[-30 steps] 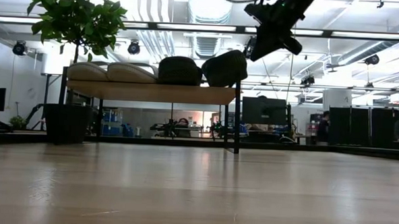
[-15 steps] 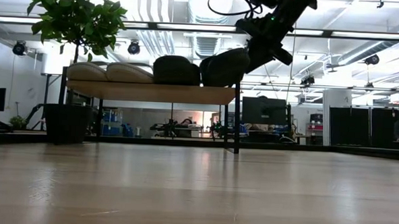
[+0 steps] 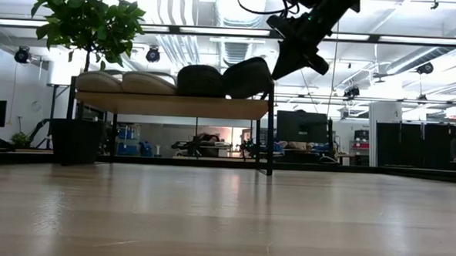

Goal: Pick and place slides into the shelf
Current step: Adjust the right black slipper on the shelf

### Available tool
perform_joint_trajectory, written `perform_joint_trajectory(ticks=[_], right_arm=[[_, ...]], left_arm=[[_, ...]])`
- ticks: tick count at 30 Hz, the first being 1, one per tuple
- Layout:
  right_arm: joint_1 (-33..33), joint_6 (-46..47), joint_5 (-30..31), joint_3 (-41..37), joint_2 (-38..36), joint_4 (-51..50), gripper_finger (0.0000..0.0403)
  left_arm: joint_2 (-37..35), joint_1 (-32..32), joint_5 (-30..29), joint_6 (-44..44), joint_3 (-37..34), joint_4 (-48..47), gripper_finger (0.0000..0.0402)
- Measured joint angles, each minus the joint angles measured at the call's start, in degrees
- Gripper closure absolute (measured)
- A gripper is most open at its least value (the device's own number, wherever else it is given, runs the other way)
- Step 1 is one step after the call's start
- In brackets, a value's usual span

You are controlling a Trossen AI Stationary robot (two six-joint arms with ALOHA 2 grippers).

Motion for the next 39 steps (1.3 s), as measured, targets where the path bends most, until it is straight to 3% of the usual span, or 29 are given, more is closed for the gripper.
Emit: perform_joint_trajectory(ticks=[33,39], right_arm=[[-0.46,-3.06,0.30,0.57,-2.12,-2.94,0.0394],[-0.57,-5.46,-0.80,1.06,-5.36,-1.96,0.0394]], left_arm=[[0.71,0.01,0.00,0.00,0.00,1.72,0.0164],[0.71,-0.01,0.00,-0.04,0.00,1.72,0.0164]])
